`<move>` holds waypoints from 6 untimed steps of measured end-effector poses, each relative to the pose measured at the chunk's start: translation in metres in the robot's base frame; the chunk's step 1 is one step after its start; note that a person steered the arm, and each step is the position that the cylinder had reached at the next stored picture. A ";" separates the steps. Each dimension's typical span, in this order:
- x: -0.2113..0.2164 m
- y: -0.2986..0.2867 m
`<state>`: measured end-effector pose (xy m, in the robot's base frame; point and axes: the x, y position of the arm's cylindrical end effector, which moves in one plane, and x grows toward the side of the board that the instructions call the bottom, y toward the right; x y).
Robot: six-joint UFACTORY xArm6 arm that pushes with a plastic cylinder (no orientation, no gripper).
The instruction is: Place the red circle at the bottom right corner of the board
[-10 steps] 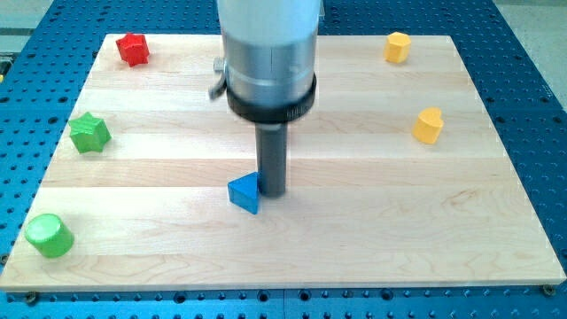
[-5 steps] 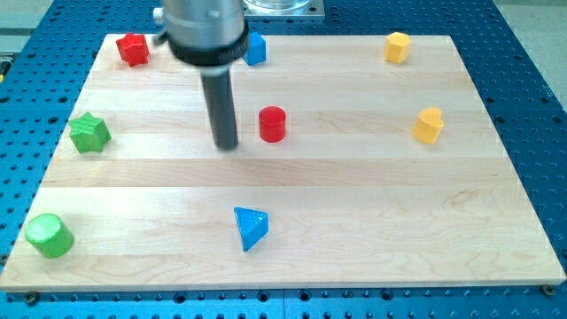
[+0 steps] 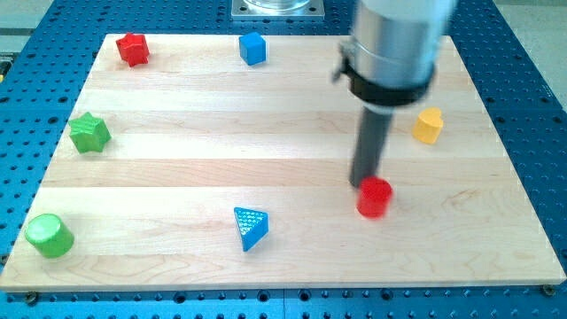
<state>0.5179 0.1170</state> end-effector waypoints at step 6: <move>0.020 0.064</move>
